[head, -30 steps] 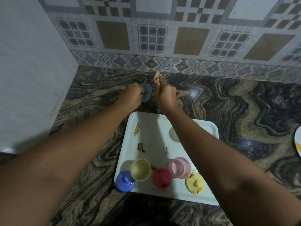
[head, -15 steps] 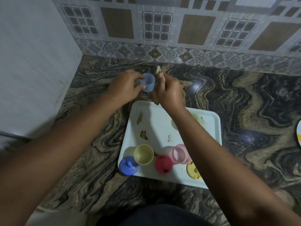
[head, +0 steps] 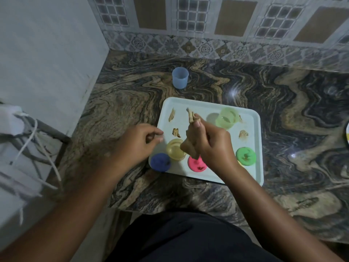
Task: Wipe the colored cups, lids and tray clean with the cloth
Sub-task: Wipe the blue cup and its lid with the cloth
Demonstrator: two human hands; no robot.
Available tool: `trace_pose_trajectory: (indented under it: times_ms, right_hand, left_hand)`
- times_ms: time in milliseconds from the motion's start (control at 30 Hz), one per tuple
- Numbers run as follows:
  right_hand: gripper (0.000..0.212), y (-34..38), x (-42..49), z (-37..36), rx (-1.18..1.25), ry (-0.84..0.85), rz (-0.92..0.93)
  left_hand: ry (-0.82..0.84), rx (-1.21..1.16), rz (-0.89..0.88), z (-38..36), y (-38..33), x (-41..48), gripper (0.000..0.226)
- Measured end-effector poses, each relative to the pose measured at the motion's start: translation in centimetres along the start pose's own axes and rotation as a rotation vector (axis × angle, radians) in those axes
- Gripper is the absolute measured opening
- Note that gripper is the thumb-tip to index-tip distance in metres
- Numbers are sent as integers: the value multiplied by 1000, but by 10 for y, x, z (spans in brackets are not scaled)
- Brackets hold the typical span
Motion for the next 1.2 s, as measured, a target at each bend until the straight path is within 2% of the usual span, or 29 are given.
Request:
trace_pose_trajectory:
  times_ms: [133, 267, 367, 567, 667, 867, 1000, 1100, 1200]
  right_hand:
    - [22, -7, -25, -6, -50, 10, 15]
    - [19, -12, -38, -16, -22, 51, 15]
    - [44, -17, -44, -21, -69, 70, -22]
    - [41, -4, -51, -15, -115, 60, 8]
    - [40, -2, -53, -13, -76, 76, 3]
    - [34, 20, -56, 11, -68, -92, 93]
    - [45, 36, -53, -6, 38, 17, 118]
    - [48, 53, -51, -9, 52, 9, 169]
    - [48, 58, -46, -4, 123, -21, 156]
  left_hand:
    - [106, 147, 4, -34, 15, -23, 25]
    - [178, 271, 4, -50, 21, -35, 23]
    - [147, 329, -20, -52, 18, -41, 26]
    - [99, 301, -66, -53, 25, -44, 23]
    - [62, 185, -37, -49, 27, -43, 21]
    - [-138, -127, 38, 6, 0, -47, 17]
    - [-204, -457, 168, 31, -28, -53, 14]
    - [-219, -624, 173, 40, -50, -55, 16]
    - [-203, -805, 201, 39, -56, -53, 30]
Point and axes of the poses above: each hand's wrist, its own x-axis towards the middle knuckle, its own z-axis out of the back of the hand, y = z × x, the point moved 7 cm from there along x, towards the middle knuckle, and after that the axes turned 3 degrees about -x, right-handed, at the moved point
